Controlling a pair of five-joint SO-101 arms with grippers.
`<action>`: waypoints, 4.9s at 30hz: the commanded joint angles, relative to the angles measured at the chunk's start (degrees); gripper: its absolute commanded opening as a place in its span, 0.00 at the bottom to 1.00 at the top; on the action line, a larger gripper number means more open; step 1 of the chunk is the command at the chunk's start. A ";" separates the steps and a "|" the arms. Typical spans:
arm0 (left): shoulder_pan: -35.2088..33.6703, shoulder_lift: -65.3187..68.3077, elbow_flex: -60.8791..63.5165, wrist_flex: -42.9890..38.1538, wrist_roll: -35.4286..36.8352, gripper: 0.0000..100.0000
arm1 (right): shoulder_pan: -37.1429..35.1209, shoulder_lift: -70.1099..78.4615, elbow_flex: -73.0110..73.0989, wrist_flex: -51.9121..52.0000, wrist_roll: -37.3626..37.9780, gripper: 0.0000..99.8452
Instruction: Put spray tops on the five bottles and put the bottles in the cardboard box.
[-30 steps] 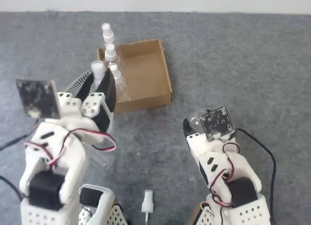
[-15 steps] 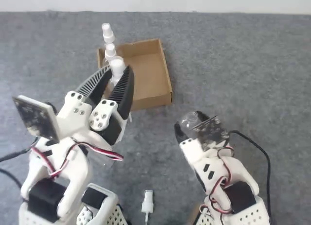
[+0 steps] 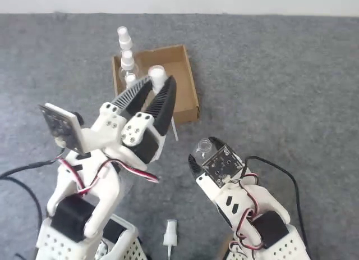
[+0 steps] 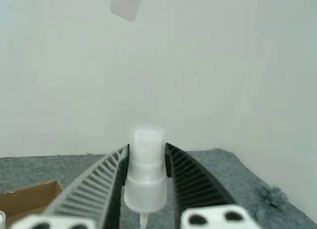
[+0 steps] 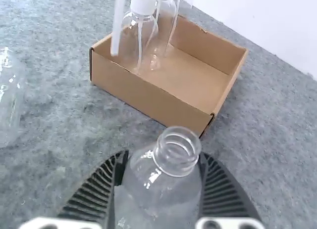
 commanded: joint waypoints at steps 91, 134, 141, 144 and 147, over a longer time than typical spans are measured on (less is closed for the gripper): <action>9.58 -0.70 16.66 -16.88 -5.71 0.01 | -5.93 -1.19 2.73 -5.58 5.63 0.07; 10.55 -4.66 14.73 -16.09 -5.63 0.01 | -4.35 -1.19 5.27 -9.27 5.63 0.07; 10.55 -4.66 15.69 -17.93 -5.80 0.01 | -5.32 -1.19 5.45 -9.27 5.63 0.07; 10.55 -4.66 16.31 -17.67 -5.80 0.01 | -5.14 -1.19 5.45 -9.27 5.63 0.07; 10.55 -5.01 18.24 -17.58 -5.89 0.01 | -5.05 -1.19 5.45 -9.27 5.63 0.07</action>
